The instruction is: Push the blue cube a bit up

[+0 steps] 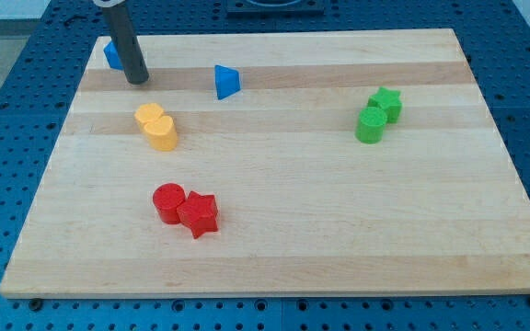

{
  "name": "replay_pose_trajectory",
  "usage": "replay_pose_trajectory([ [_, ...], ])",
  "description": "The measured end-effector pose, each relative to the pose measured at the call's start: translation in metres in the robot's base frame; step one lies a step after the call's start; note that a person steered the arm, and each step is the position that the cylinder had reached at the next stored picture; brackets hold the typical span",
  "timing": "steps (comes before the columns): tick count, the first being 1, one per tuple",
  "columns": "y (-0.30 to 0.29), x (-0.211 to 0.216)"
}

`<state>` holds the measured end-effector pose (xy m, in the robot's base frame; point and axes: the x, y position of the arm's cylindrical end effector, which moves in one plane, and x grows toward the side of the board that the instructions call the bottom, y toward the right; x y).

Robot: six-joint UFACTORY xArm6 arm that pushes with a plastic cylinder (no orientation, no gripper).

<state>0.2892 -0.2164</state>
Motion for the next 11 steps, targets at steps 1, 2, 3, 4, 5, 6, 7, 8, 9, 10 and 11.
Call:
replay_pose_trajectory([
  [1, -0.001, -0.025],
  [2, -0.001, -0.046],
  [3, -0.001, -0.054],
  [4, 0.003, -0.044],
  [5, 0.004, -0.024],
  [6, 0.003, -0.006],
  [7, -0.010, 0.000],
  [8, -0.018, -0.008],
  [9, -0.024, -0.026],
  [10, -0.024, -0.041],
  [11, -0.024, -0.042],
])
